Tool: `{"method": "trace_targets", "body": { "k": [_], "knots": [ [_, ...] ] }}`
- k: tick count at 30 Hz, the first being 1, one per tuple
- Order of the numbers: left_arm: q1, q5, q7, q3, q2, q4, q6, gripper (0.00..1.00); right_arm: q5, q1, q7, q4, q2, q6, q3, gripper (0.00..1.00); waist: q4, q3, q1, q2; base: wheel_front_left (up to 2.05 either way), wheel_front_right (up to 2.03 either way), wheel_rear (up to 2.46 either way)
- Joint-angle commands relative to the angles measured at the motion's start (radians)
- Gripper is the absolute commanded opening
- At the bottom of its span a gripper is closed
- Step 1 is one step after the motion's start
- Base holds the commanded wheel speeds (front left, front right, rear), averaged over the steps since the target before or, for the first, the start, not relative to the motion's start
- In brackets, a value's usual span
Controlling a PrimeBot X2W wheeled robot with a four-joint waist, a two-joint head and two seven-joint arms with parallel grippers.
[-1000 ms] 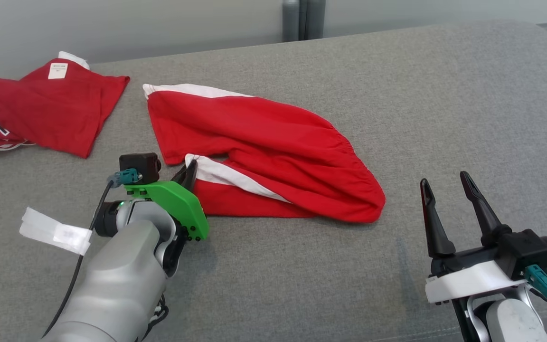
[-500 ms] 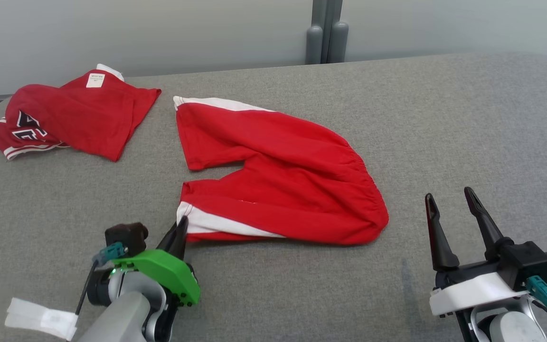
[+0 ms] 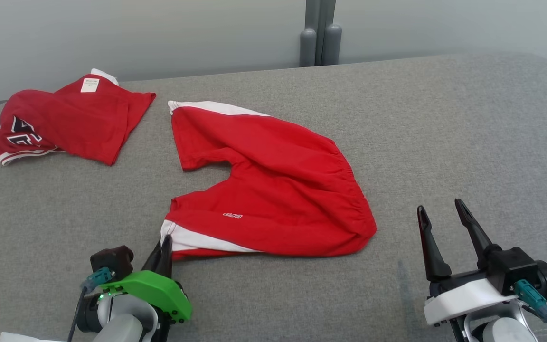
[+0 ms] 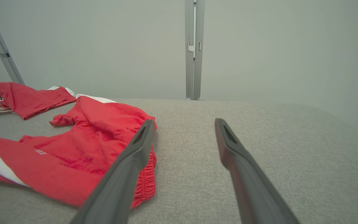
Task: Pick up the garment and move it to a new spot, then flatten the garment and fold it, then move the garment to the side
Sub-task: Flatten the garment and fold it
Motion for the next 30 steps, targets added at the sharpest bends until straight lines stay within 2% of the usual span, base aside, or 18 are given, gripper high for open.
{"method": "trace_targets", "body": {
  "k": [1,12,30],
  "knots": [
    [0.021,0.024,-0.001,0.027,0.002,-0.017,0.008,1.0,-0.005,0.017,-0.003,0.009,-0.003,0.0,0.004,1.0,0.003,-0.006,0.0,-0.0001,0.0,0.0,0.0],
    [0.119,0.177,0.0,0.154,-0.02,-0.162,0.014,1.0,-0.048,0.018,-0.003,0.125,-0.003,0.0,0.037,1.0,0.058,-0.051,0.0,-0.0001,0.0,0.0,0.0],
    [0.164,0.296,0.0,0.178,-0.085,-0.277,-0.01,1.0,-0.098,-0.199,-0.003,0.524,-0.056,0.0,0.104,1.0,0.199,-0.019,0.0,-0.0001,0.0,0.0,0.0]
  ]
}}
